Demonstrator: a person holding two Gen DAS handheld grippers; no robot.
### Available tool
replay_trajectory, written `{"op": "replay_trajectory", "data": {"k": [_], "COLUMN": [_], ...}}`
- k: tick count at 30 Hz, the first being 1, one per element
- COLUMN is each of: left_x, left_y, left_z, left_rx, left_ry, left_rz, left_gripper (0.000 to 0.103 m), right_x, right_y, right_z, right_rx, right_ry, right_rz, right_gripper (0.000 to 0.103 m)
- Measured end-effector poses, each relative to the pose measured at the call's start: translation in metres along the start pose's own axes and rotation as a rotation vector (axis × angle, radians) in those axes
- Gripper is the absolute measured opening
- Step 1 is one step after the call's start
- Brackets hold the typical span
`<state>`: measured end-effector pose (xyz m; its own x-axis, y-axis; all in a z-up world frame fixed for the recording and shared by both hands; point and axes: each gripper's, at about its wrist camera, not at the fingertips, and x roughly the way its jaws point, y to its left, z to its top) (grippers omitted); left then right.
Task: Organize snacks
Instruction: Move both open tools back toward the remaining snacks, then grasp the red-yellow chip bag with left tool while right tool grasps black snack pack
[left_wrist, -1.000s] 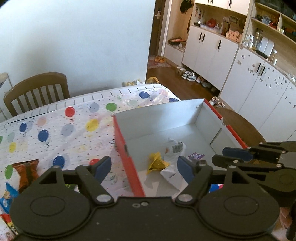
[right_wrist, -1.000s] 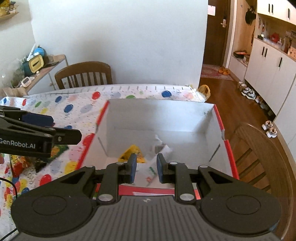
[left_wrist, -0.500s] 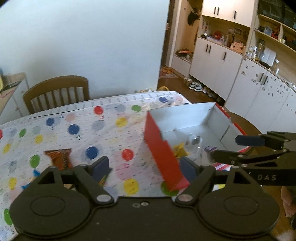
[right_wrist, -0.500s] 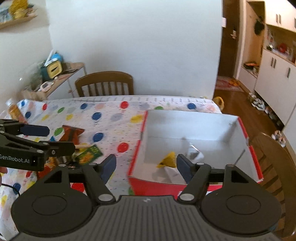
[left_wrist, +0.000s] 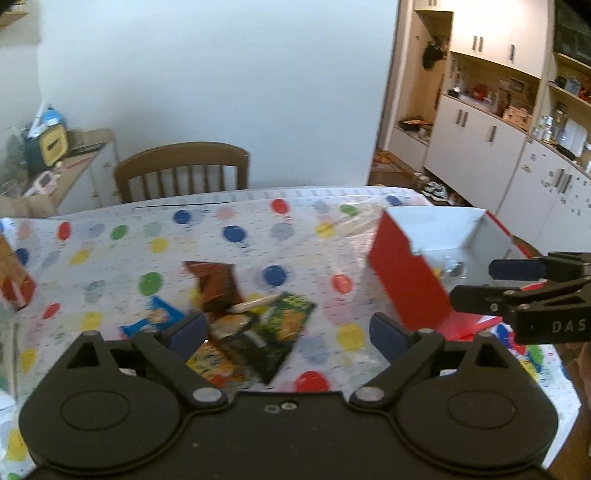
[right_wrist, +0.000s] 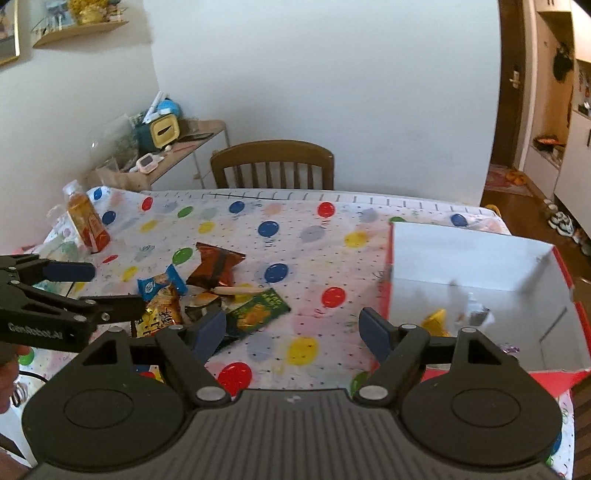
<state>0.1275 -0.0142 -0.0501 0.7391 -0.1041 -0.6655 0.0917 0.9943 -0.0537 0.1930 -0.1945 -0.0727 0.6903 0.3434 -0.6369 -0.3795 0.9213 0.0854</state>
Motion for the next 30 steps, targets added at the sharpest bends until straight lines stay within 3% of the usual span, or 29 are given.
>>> {"op": "replay_trajectory", "data": {"k": [4,15,23,30], "left_x": [-0.004,0.016,0.058,0.09], "left_y": [0.025,0.072,0.097,0.103], "left_z": [-0.009,-0.031,-0.041,-0.039], "left_rx": [-0.042,-0.127,-0.244,-0.296], "left_ry": [-0.015,0.004,0.131,0.193], "left_rz": [0.026,0.11,0.104,0.106], "left_gripper": [0.102,0.102,0.102,0.102], "right_x": [0.017,0.069,0.117,0.158], "right_y": [0.012,0.045,0.071,0.081], "right_z": [-0.001,-0.006,-0.017,-0.024], "right_rx": [-0.009,-0.092,-0.231,-0.3], "right_ry": [0.026,0.086,0.15,0.2], "right_rz": [0.017,0.102,0.112,0.113], "right_gripper": [0.083,0.083,0.083,0.083]}}
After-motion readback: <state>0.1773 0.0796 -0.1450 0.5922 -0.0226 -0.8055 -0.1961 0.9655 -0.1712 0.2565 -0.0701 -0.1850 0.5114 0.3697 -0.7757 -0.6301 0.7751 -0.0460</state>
